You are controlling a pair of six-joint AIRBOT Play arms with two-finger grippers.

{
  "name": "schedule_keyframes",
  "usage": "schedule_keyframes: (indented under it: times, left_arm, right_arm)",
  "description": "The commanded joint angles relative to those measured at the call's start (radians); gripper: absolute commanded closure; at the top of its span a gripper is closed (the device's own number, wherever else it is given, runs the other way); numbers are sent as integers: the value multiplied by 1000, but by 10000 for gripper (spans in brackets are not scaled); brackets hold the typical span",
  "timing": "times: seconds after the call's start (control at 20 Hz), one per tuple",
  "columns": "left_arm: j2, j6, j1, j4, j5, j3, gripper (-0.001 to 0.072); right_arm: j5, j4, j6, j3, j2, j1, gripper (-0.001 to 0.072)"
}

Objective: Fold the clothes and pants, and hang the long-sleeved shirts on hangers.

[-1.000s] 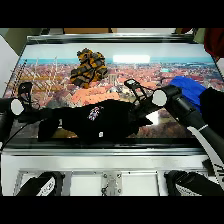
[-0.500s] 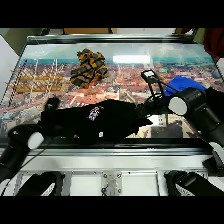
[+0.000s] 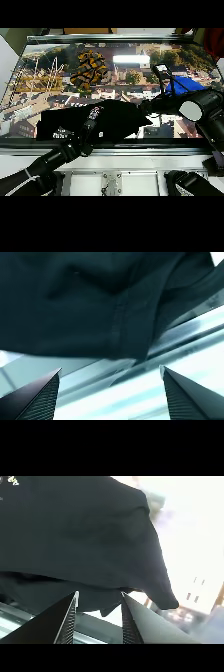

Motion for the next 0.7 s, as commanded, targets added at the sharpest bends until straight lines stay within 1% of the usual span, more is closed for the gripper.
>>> schedule_keyframes:
  times: [0.0, 0.1, 0.35, 0.5, 0.65]
  left_arm:
    - [-102, -70, -36, 44, 60, 0, 42]
    - [-134, -113, -36, 44, 78, 27, 41]
    - [-200, -116, -25, 43, 103, 101, 41]
    - [-203, -116, 33, 41, 79, 115, 42]
    - [-143, -115, 105, 32, 80, 114, 42]
  right_arm:
    - [18, -2, 10, 0, 11, 0, 411]
    - [31, -2, 10, 0, 11, 0, 411]
    - [50, -2, 9, -1, 11, 0, 411]
    - [50, -2, 9, -1, 11, 0, 411]
    - [49, -3, 9, -1, 10, 0, 411]
